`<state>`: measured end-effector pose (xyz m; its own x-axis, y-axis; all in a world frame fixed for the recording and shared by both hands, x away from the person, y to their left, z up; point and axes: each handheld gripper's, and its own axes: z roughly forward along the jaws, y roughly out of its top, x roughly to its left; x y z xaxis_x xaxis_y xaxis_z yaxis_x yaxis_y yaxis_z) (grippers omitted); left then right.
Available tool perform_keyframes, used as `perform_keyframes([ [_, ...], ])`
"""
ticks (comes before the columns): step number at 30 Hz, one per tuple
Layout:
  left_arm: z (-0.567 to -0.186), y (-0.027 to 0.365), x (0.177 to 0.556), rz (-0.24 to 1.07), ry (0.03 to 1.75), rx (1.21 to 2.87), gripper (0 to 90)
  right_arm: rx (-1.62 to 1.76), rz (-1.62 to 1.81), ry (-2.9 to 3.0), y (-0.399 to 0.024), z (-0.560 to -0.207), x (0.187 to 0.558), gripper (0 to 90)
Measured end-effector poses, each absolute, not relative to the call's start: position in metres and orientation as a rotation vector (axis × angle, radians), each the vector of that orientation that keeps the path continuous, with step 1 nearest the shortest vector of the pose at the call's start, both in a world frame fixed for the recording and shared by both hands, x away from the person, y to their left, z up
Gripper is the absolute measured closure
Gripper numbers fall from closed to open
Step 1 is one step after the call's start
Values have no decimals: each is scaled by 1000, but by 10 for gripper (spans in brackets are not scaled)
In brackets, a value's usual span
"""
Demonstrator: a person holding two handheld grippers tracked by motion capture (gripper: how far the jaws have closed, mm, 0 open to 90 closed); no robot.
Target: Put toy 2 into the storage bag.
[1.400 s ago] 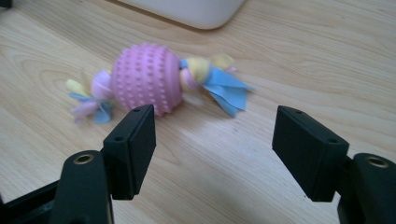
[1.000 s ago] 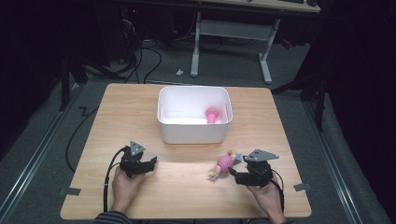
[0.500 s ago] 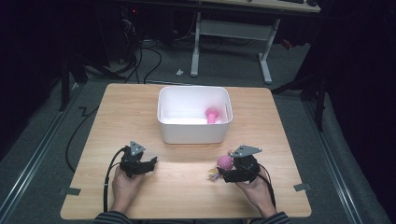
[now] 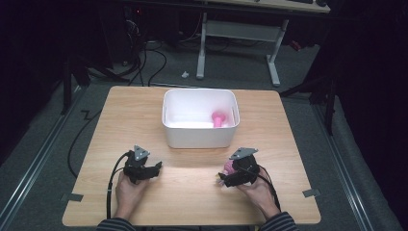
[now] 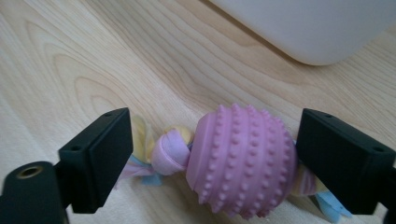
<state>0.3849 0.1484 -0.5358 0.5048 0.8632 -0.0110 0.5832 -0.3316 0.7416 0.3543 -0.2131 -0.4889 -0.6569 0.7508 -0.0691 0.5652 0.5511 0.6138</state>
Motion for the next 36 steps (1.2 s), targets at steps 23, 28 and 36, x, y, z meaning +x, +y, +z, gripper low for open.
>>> perform_keyframes([
  [23,-536,148,385,510,1180,2046,281,1095,696,2415,-217,-501,361,242],
  [28,-536,148,385,510,1180,2046,280,1082,681,2410,-217,-500,360,253],
  [36,-536,148,385,510,1180,2047,281,1087,709,2383,-221,-496,354,257],
])
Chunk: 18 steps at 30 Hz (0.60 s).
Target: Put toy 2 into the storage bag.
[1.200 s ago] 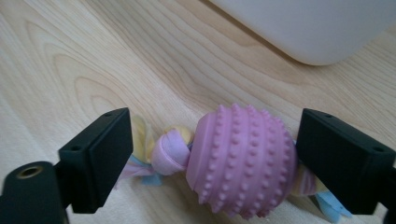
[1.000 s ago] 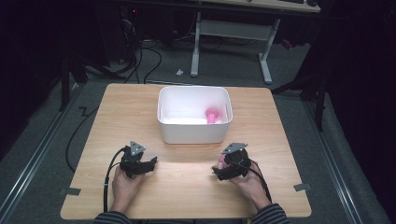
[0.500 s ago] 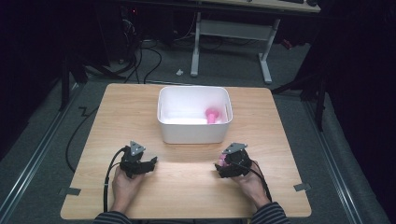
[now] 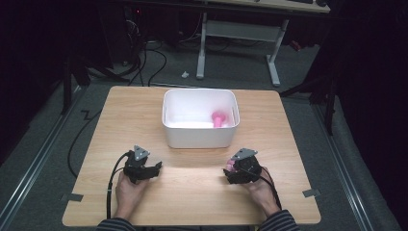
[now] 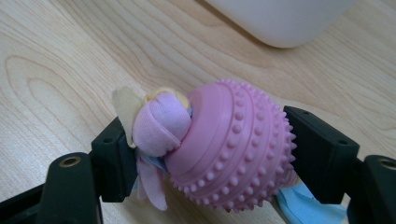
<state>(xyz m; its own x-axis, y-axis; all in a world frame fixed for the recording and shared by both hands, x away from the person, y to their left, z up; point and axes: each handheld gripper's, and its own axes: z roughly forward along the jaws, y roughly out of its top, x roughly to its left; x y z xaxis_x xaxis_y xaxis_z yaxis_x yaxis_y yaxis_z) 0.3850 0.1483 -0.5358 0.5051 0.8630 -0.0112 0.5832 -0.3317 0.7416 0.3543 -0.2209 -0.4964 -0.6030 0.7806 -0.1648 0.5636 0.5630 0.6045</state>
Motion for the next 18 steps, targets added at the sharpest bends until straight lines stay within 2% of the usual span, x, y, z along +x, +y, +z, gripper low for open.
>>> perform_keyframes([
  [18,-536,148,385,510,1181,2046,280,1170,896,2373,-244,-463,346,255],
])
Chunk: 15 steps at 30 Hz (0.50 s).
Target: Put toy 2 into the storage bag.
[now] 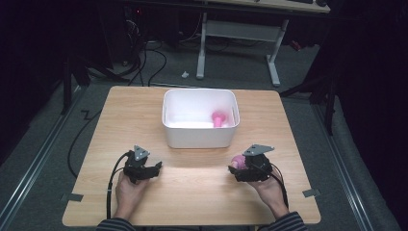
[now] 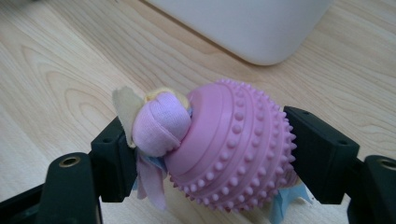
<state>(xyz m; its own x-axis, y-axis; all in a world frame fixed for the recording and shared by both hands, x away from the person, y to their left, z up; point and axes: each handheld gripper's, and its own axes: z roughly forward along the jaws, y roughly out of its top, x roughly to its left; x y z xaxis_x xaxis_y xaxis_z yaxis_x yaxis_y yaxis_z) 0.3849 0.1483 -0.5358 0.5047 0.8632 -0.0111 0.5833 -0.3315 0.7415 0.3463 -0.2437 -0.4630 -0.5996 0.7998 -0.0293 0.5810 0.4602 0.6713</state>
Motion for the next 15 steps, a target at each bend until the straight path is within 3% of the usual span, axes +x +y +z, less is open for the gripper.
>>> perform_keyframes([
  [15,-536,148,385,509,1180,2047,278,1206,1016,2375,-261,-428,352,255],
])
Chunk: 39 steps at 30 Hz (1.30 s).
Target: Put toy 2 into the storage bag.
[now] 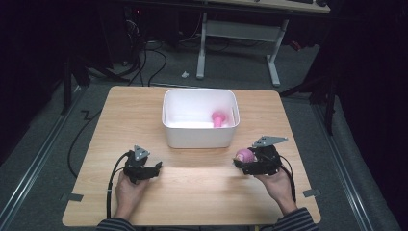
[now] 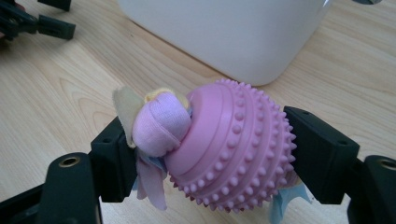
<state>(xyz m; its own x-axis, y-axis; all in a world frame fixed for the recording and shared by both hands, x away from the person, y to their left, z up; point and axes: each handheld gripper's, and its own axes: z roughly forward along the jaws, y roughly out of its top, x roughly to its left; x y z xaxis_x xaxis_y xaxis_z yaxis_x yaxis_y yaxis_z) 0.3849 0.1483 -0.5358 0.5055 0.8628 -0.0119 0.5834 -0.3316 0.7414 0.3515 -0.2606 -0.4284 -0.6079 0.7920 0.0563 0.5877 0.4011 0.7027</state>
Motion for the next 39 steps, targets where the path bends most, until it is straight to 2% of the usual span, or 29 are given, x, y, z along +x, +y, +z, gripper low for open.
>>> perform_keyframes([
  [21,-536,148,385,507,1178,2048,273,1159,1064,2386,-261,-376,362,254],
  [39,-536,148,385,506,1176,2049,271,1076,1051,2432,-237,-338,390,251],
])
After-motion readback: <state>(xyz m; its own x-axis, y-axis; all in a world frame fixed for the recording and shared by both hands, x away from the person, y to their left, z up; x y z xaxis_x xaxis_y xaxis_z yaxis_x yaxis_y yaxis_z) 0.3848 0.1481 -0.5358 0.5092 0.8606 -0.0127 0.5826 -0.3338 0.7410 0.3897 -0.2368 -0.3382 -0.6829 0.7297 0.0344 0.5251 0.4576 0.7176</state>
